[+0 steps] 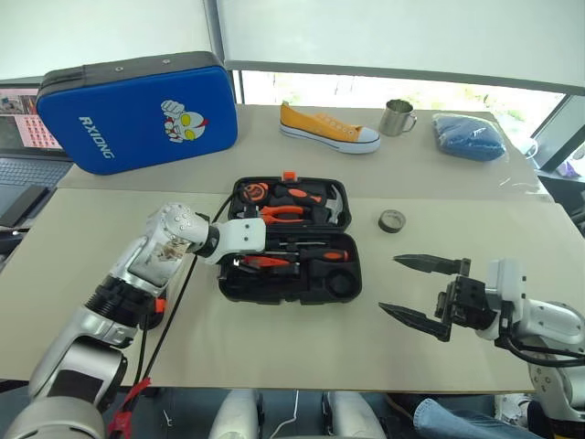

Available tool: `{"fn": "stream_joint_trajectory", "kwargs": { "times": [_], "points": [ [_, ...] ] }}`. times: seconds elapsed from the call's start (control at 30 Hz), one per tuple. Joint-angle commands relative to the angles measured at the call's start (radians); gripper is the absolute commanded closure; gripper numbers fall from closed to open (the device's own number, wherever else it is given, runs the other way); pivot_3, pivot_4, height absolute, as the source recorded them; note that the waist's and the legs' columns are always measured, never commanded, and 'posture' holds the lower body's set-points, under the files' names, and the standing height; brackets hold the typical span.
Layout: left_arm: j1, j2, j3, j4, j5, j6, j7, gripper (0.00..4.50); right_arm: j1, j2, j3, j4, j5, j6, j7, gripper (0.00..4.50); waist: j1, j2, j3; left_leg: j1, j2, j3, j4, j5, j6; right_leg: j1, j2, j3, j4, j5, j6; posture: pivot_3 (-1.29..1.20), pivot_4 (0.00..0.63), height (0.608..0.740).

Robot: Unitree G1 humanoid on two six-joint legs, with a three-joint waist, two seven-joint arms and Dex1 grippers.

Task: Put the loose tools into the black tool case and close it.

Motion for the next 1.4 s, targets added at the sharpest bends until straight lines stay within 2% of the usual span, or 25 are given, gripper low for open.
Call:
{"fn": "stream_joint_trajectory", "kwargs": {
  "times": [0.03, 0.17, 0.27, 0.37, 0.43, 0.57, 0.8, 1.13, 1.33, 1.4],
  "points": [
    [-0.027, 0.002, 0.09, -0.023, -0.105, -0.045, -0.04, 1.47, 0.002, -0.003, -0.011, -0.022, 0.028, 0.001, 0.007, 0.0, 0.002, 0.0, 0.0, -0.001, 0.0, -0.001, 0.001, 0.0, 0.0, 0.0, 0.0, 0.0, 0.0, 0.0, 0.0, 0.0, 0.15, 0.74],
    [-0.042, 0.004, 0.168, -0.004, -0.186, -0.066, -0.057, 1.47, 0.014, -0.007, -0.021, -0.026, 0.046, 0.011, 0.01, 0.0, 0.003, 0.0, 0.0, -0.001, 0.0, -0.002, 0.001, 0.0, 0.0, 0.0, 0.0, 0.0, 0.0, 0.0, 0.0, 0.0, 0.15, 0.74],
    [-0.038, -0.004, 0.196, 0.036, -0.193, -0.099, -0.036, 1.47, 0.019, -0.007, -0.024, -0.028, 0.052, 0.016, 0.008, 0.0, 0.004, 0.0, 0.0, -0.001, 0.0, -0.003, 0.001, 0.0, 0.0, 0.0, 0.0, 0.0, 0.0, 0.0, 0.0, 0.0, 0.15, 0.74],
    [0.007, -0.031, 0.214, 0.124, -0.202, -0.191, -0.03, 2.15, 0.008, 0.01, -0.019, -0.028, 0.053, 0.012, -0.004, 0.0, 0.006, 0.0, 0.0, 0.0, 0.0, -0.003, 0.001, 0.0, 0.0, 0.0, 0.0, 0.0, 0.0, 0.0, 0.0, 0.0, 0.15, 0.74],
    [0.034, -0.056, 0.228, 0.188, -0.203, -0.284, -0.021, 2.9, -0.003, 0.025, -0.017, -0.023, 0.05, -0.001, -0.012, 0.0, 0.004, 0.0, 0.0, 0.0, 0.0, -0.003, 0.001, 0.0, 0.0, 0.001, 0.0, 0.0, 0.0, 0.0, 0.0, 0.0, 0.15, 0.74],
    [0.063, -0.068, 0.225, 0.243, -0.186, -0.354, -0.024, 4.39, -0.009, 0.033, -0.018, -0.017, 0.045, -0.005, -0.012, 0.0, 0.006, 0.0, 0.0, 0.0, 0.0, -0.003, 0.001, 0.0, 0.0, 0.0, 0.0, 0.0, 0.001, 0.0, 0.0, 0.0, 0.15, 0.74],
    [0.097, -0.084, 0.186, 0.312, -0.126, -0.394, 0.019, 4.46, -0.009, 0.04, -0.015, -0.017, 0.043, -0.005, -0.015, 0.0, 0.01, 0.0, 0.0, 0.0, -0.001, -0.003, 0.001, 0.0, 0.0, 0.001, -0.001, 0.0, 0.001, 0.0, 0.0, 0.0, 0.15, 0.74],
    [0.16, -0.078, 0.152, 0.314, -0.086, -0.327, 0.057, 4.46, -0.008, 0.042, -0.012, -0.021, 0.045, -0.001, -0.016, 0.0, 0.008, 0.005, -0.003, 0.009, -0.001, -0.002, 0.001, 0.0, 0.0, 0.009, -0.001, 0.0, 0.001, 0.0, 0.0, 0.0, 0.15, 0.74],
    [0.264, -0.055, 0.238, 0.222, -0.151, -0.374, 0.094, 4.46, -0.02, 0.049, -0.001, 0.001, 0.04, -0.017, 0.002, 0.0, -0.002, 0.011, -0.007, 0.016, 0.0, -0.002, -0.003, 0.0, 0.0, 0.016, 0.0, 0.001, -0.002, 0.0, 0.0, 0.0, 0.15, 0.74],
    [0.307, -0.047, 0.325, 0.164, -0.226, -0.414, 0.114, 4.46, -0.025, 0.059, -0.007, 0.011, 0.041, -0.04, 0.009, 0.0, -0.005, 0.011, -0.007, 0.016, 0.0, -0.002, -0.002, 0.0, 0.0, 0.016, 0.0, 0.0, -0.002, 0.0, 0.0, 0.0, 0.15, 0.74]
  ]
}}
